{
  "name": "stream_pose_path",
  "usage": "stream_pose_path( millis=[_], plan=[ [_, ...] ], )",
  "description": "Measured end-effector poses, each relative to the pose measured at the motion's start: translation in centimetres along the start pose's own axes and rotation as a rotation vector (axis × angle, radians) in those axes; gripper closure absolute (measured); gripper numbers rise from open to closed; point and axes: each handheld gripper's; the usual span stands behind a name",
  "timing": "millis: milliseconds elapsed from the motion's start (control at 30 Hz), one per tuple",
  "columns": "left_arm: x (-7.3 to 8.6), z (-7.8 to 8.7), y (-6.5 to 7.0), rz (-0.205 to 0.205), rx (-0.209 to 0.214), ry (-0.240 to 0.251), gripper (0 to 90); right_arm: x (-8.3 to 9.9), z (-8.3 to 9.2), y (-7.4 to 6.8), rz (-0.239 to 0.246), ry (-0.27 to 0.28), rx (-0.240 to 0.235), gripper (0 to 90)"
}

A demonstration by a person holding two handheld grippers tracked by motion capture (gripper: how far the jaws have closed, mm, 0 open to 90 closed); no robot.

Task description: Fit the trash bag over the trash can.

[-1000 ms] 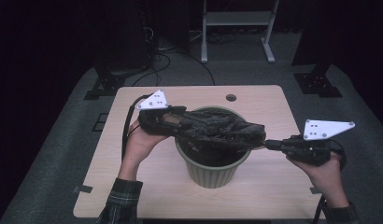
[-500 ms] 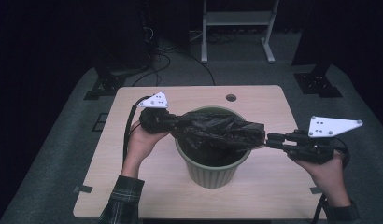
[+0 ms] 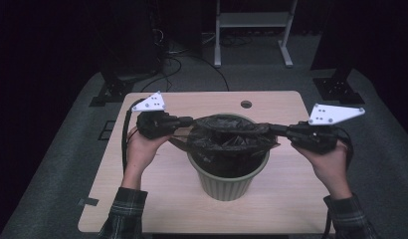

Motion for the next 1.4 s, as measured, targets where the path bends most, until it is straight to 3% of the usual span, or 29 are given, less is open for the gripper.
stream_pose_path(
  millis=[200, 333, 400, 600, 733, 767, 833, 1000, 1067, 1200, 1400],
  plan=[
    [0.8, -1.0, -1.7, 0.038, -0.048, 0.007, 89.9, 0.3, -2.9, 3.5, -0.065, -0.027, 0.072, 90.0],
    [1.8, -2.1, -2.7, 0.072, -0.077, -0.029, 89.9, 1.5, -4.8, 5.2, -0.108, -0.081, 0.114, 90.0],
    [2.3, -2.6, -2.9, 0.080, -0.078, -0.048, 89.9, 2.3, -5.5, 5.7, -0.135, -0.107, 0.113, 90.0],
    [3.6, -4.2, -2.8, 0.094, -0.069, -0.102, 89.9, 4.4, -7.2, 6.0, -0.171, -0.166, 0.098, 90.0],
    [4.1, -5.0, -2.8, 0.103, -0.081, -0.142, 89.9, 4.9, -8.1, 5.7, -0.169, -0.198, 0.090, 90.0],
    [4.2, -5.2, -2.8, 0.097, -0.101, -0.168, 89.9, 5.0, -8.3, 5.6, -0.164, -0.213, 0.093, 90.0],
    [4.4, -5.4, -3.0, 0.107, -0.091, -0.174, 89.9, 5.2, -8.7, 5.6, -0.159, -0.252, 0.112, 90.0],
    [5.0, -5.7, -2.8, 0.105, -0.095, -0.227, 89.9, 6.2, -8.9, 6.0, -0.190, -0.277, 0.102, 90.0],
    [5.2, -5.7, -2.8, 0.116, -0.072, -0.214, 89.9, 6.7, -8.9, 6.1, -0.200, -0.286, 0.096, 90.0],
    [4.9, -5.3, -2.7, 0.129, -0.046, -0.187, 89.8, 6.7, -7.7, 6.2, -0.207, -0.239, 0.090, 82.5],
    [4.4, -4.7, -2.7, 0.157, -0.026, -0.175, 89.6, 3.7, -3.6, 5.8, -0.185, -0.111, 0.102, 72.3]
  ],
)
Point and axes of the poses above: each handheld gripper's, and its own axes: z roughly backward along the jaws, x roughly out of its underside, y roughly to its right, and after that the axes turned 4 degrees about -x, right-handed
